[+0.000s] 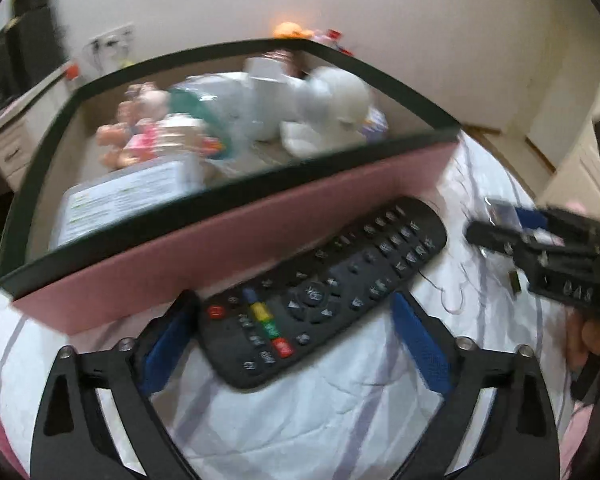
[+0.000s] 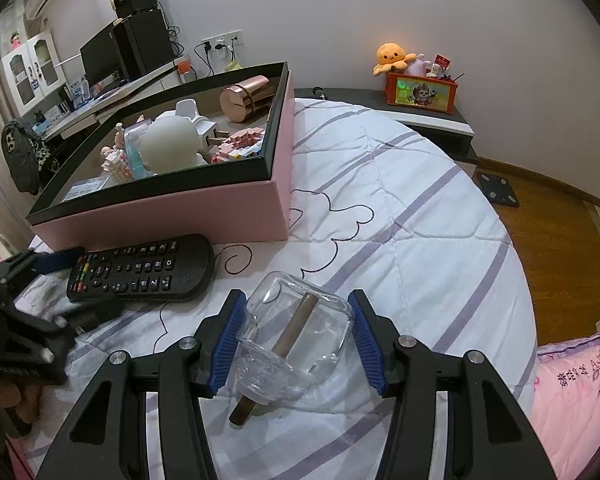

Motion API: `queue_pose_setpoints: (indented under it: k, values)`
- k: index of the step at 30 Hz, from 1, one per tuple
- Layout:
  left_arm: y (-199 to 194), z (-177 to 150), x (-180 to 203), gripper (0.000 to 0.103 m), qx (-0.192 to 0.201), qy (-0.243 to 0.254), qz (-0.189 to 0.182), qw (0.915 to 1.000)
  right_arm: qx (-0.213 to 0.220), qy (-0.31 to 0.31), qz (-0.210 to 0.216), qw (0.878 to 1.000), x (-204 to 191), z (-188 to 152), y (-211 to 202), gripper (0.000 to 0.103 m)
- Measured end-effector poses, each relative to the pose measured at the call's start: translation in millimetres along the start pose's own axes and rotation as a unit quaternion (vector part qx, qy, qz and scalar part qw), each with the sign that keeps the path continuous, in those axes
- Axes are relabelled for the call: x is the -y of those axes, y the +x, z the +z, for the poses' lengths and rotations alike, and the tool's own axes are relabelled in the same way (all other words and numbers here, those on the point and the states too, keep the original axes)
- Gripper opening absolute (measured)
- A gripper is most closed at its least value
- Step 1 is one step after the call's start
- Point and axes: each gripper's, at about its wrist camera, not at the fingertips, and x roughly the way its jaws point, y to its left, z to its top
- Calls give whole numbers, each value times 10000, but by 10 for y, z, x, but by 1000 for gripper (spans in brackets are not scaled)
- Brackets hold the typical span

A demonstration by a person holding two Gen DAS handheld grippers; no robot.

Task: Organize rigid objects
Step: 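Lift the black remote with the left tool while the right tool lifts the glass jar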

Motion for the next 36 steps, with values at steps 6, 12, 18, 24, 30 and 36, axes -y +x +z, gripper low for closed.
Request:
queue_pose_setpoints:
  k: [6,12,18,24,30,36]
  values:
    - [9,7,178,78,-8,647,-247,9976,-2,47,-52,10000,56,-6,-16,54]
    - [174,149,392,97,-90,1213,-236,9923,10,146,-137,9998,151,-30,-61,54]
    - [172,172,506,68,-75,1356,-552,9892,-29,89,-119,9999,114,-44,-32,53]
    - [32,26,536,50,-57,1240,-686,9899,-46,-41,-55,10000,64,-32,-5,53]
    - [73,37,641,73,25,1390,-334,9897,-42,-78,-39,10000,40,-39,-8,53]
    - [189,168,598,50,20,1077,-621,9922,-34,-9,-46,10000,66,-69,-43,54]
